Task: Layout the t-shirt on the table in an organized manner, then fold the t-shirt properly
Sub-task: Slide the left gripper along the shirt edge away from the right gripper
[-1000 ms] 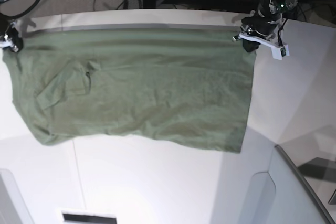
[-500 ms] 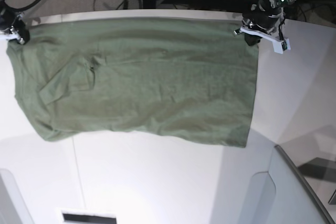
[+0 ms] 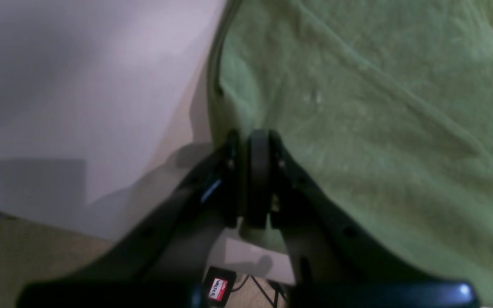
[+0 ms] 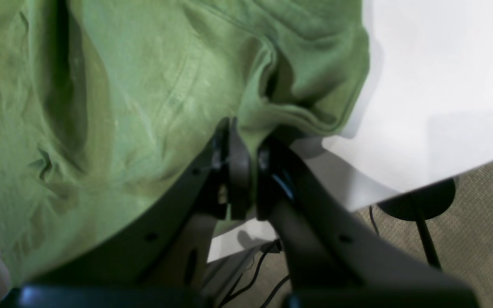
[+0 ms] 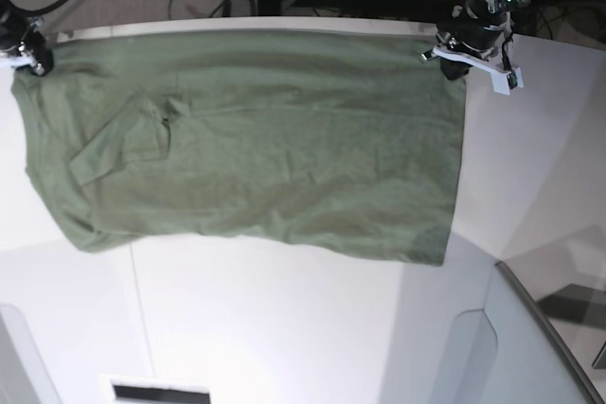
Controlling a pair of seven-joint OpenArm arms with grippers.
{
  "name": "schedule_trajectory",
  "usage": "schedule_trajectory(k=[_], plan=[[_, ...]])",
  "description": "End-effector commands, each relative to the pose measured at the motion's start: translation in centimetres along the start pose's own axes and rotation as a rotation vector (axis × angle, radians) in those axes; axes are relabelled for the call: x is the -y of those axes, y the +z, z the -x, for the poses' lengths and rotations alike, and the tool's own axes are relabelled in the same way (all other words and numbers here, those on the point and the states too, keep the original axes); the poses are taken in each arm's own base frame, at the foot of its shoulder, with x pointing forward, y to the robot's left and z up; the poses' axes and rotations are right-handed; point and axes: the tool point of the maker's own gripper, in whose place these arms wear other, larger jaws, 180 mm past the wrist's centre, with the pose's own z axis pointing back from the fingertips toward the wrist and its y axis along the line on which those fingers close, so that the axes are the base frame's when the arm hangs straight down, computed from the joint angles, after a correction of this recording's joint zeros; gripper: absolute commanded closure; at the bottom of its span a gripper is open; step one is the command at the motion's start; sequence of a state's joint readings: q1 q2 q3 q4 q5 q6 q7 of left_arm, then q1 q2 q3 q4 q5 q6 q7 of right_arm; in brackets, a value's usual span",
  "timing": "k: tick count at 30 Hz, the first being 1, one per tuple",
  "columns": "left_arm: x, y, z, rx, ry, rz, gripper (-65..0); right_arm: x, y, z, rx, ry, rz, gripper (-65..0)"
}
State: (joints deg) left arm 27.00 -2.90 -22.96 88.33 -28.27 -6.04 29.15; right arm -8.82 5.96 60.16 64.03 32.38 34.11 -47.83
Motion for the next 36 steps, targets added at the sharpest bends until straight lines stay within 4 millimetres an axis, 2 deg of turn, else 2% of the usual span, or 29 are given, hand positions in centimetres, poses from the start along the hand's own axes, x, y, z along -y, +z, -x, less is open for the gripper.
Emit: schedule_trajectory(k=[1,4,6,8,10,12,14,16,18,20,23,25,27,28,31,34,36], plan=[[-0.1,0.2,-0.9,0.03,-0.01,0.001,0.0,0.2,0.6,-1.4,0.034,0.024,0.005,0.0],[-0.1,0.2,-0.8,0.028,-0.01,0.001,0.0,0.2,0.6,-1.4,0.036,0.021,0.005,-2.1],[-0.1,0.2,-0.8,0.025,-0.01,0.002,0.0,0.2,0.6,-1.4,0.035,0.019,0.003,-9.0],[0.0,0.3,-0.9,0.026,-0.018,0.001,0.0,0.2,0.6,-1.3,0.031,0.019,0.004,-19.5],[-0.4,0.3,-0.9,0.022,-0.064,-0.023,-18.4,0.2,0.6,-1.3,0.031,0.019,0.004,-29.1],[-1.0,0.3,-1.0,0.019,-0.115,-0.053,-36.7,0.3,0.7,-1.3,0.032,0.018,0.006,-34.8],[-1.3,0.4,-1.0,0.017,-0.135,-0.067,-52.7,0.3,0.7,-1.3,0.034,0.018,0.006,-35.6],[-2.5,0.7,-1.6,0.034,-0.113,-0.096,-61.5,0.4,0.7,-1.4,0.036,0.018,0.008,-35.6],[-4.4,1.2,-2.7,0.065,-0.082,-0.146,-64.3,0.7,0.9,-1.5,0.037,0.023,0.016,-35.7],[-6.2,1.8,-4.3,0.106,-0.06,-0.19,-64.0,2.3,2.0,-1.8,0.061,-0.004,0.048,-35.9],[-9.1,3.1,-7.7,0.182,-0.052,-0.258,-64.0,3.6,4.1,-5.1,0.156,0.043,0.094,-35.9],[-9.7,3.8,-10.6,0.245,-0.069,-0.276,-64.0,3.8,5.5,-7.8,0.212,0.108,0.118,-36.0],[-9.3,4.4,-13.1,0.294,-0.108,-0.266,-64.0,2.9,5.9,-10.6,0.214,0.212,0.12,-36.0],[-8.3,4.3,-14.1,0.315,-0.129,-0.246,-64.0,1.8,5.5,-12.1,0.206,0.27,0.106,-36.0],[-4.1,3.2,-16.6,0.351,-0.225,-0.155,-63.8,-1.7,3.8,-15.9,0.198,0.399,0.056,-36.0],[0.4,1.7,-17.7,0.353,-0.312,-0.052,-63.8,-4.8,2.2,-18.9,0.225,0.474,0.004,-36.0],[3.3,0.3,-17.8,0.341,-0.354,0.015,-63.7,-7.7,0.2,-20.3,0.224,0.516,-0.049,-36.0]])
